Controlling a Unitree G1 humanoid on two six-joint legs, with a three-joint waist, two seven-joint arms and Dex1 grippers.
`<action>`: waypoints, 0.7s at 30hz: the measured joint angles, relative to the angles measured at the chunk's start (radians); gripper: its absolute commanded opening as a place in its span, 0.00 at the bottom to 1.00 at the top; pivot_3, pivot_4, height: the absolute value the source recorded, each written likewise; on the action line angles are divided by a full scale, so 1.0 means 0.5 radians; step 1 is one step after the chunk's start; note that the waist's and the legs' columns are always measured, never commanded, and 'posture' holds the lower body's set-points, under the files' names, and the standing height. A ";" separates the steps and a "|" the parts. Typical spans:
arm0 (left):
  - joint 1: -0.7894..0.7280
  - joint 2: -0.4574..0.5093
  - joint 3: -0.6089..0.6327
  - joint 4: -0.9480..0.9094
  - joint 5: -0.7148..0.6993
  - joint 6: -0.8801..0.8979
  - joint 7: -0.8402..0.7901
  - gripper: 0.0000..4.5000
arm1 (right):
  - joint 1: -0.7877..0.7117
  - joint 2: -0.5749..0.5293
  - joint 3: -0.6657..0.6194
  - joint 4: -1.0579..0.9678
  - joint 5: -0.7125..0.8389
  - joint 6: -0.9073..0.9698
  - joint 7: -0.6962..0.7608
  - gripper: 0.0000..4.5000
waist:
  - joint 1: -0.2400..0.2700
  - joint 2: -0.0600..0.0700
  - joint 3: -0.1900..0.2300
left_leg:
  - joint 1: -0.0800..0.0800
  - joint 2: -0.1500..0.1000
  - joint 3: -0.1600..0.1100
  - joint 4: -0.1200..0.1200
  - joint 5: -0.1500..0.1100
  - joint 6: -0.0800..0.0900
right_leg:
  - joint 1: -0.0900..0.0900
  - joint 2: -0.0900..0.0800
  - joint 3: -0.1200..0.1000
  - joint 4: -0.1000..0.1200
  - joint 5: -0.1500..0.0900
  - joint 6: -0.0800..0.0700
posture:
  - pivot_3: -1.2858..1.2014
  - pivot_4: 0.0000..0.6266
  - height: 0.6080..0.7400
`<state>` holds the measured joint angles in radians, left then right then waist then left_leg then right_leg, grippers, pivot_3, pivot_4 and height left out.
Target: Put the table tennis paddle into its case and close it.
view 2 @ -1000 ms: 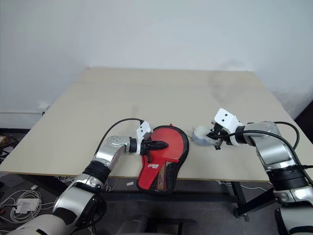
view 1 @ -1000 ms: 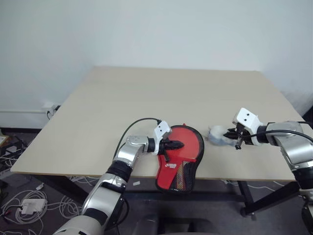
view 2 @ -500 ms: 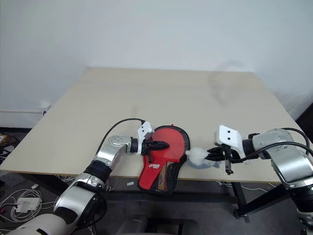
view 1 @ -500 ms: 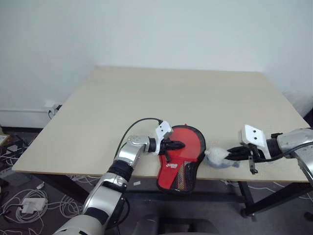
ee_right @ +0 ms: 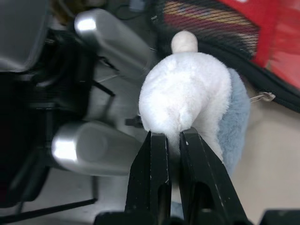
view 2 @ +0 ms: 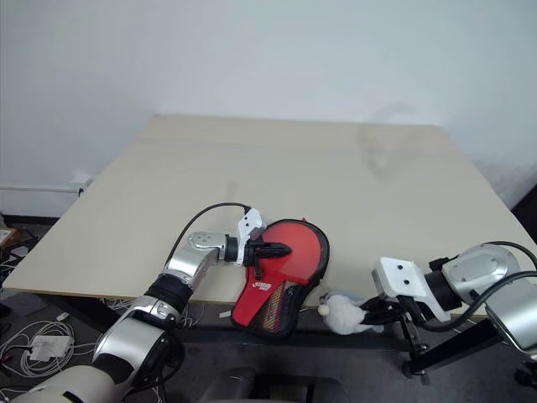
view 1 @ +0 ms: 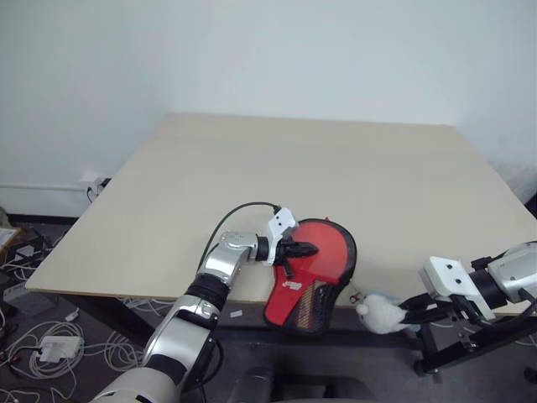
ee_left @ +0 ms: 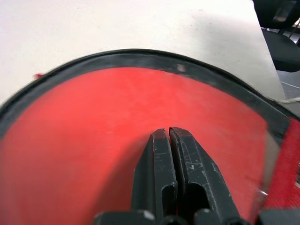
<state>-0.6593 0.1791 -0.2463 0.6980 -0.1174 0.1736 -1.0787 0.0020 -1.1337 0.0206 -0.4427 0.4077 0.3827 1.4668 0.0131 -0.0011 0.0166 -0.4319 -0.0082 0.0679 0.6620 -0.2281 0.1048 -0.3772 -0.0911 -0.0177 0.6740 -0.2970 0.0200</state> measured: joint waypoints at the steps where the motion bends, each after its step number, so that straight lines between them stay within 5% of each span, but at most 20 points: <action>1: 0.000 0.000 0.000 0.001 0.000 0.000 0.000 0.00 | 0.031 -0.004 -0.010 -0.034 0.021 0.000 0.007 0.00 | 0.001 0.000 0.000 | 0.000 0.000 0.000 0.001 0.000 0.001 | 0.001 0.000 0.000 -0.001 0.000 0.000 | 0.52 0.00 0.75; 21: -0.031 0.019 -0.095 0.006 0.095 -0.087 -0.133 0.00 | -0.225 0.198 0.220 0.142 -0.227 -0.011 -0.331 0.00 | 0.001 -0.001 0.000 | 0.000 0.000 0.003 0.003 -0.003 0.004 | 0.004 -0.004 -0.002 -0.008 0.003 0.005 | 0.52 0.00 0.75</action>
<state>-0.6746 0.1888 -0.2939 0.7012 -0.0699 0.1302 -1.1451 -0.1105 -1.0349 0.1309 -0.3717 0.2944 0.3773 1.3012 0.0138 -0.0017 0.0167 -0.4318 -0.0082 0.0696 0.6635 -0.2296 0.1070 -0.3753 -0.0931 -0.0188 0.6700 -0.2956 0.0224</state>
